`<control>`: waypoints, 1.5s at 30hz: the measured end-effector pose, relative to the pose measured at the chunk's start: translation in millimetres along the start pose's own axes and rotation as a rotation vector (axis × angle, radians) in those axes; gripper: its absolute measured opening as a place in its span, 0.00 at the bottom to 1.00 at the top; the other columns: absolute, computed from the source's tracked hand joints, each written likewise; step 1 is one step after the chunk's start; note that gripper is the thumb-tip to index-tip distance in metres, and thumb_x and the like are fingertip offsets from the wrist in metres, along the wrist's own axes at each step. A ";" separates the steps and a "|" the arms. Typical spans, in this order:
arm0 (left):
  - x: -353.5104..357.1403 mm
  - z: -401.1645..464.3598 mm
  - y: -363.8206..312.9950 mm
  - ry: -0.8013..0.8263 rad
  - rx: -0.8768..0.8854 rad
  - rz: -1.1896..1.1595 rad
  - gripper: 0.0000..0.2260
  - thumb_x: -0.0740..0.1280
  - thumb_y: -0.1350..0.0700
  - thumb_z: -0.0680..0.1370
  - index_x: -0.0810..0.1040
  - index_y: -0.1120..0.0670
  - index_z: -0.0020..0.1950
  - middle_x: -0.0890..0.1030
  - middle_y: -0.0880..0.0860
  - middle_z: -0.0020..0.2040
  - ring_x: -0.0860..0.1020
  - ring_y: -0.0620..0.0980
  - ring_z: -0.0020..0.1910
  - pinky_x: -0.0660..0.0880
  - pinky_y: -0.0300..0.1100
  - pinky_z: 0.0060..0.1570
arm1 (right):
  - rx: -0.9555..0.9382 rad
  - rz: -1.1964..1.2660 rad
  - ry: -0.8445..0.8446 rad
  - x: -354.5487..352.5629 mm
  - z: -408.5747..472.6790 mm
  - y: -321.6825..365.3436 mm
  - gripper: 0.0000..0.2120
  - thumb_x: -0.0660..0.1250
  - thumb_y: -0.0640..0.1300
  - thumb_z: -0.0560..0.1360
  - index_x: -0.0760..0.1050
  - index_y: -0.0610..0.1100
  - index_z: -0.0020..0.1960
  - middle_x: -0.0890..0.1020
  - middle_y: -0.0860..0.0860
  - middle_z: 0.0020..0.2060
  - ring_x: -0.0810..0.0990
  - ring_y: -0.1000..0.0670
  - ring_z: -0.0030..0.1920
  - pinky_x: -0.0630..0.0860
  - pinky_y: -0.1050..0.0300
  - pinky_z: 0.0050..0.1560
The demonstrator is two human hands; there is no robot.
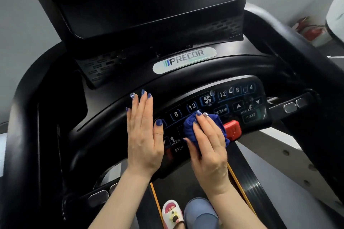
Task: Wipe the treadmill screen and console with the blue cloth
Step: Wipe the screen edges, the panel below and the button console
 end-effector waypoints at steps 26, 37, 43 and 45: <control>2.5 -22.3 8.3 0.005 0.006 0.100 0.27 0.48 0.47 0.85 0.54 0.63 0.80 0.57 0.59 0.80 0.50 0.57 0.81 0.47 0.55 0.79 | 0.063 -0.136 -0.065 16.3 44.5 4.8 0.13 0.63 0.45 0.80 0.76 0.35 0.54 0.75 0.38 0.56 0.71 0.41 0.57 0.69 0.50 0.62; 3.3 -23.4 8.2 0.012 0.005 0.102 0.27 0.49 0.48 0.85 0.54 0.63 0.80 0.57 0.59 0.81 0.50 0.57 0.81 0.46 0.54 0.79 | 0.167 -0.096 -0.059 24.5 50.7 1.2 0.11 0.61 0.47 0.79 0.68 0.41 0.57 0.68 0.43 0.58 0.67 0.43 0.57 0.68 0.49 0.61; 3.2 -24.6 8.5 0.011 0.017 0.118 0.27 0.52 0.51 0.84 0.54 0.63 0.80 0.57 0.59 0.80 0.50 0.57 0.81 0.48 0.57 0.79 | 0.023 -0.093 -0.001 19.4 43.9 3.0 0.12 0.57 0.49 0.82 0.70 0.41 0.58 0.68 0.44 0.60 0.70 0.43 0.59 0.69 0.50 0.63; 3.2 -24.7 8.1 0.007 0.015 0.118 0.27 0.51 0.50 0.84 0.54 0.63 0.79 0.57 0.59 0.80 0.50 0.57 0.81 0.49 0.57 0.78 | 0.041 -0.067 -0.035 17.6 43.8 2.7 0.10 0.61 0.43 0.80 0.73 0.39 0.57 0.69 0.44 0.59 0.71 0.42 0.59 0.71 0.49 0.63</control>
Point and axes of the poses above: each hand's wrist, its own z-axis towards the middle knuckle, its own x-axis out of the palm, y = z × x, the point moved 6 cm from there along z, towards the middle knuckle
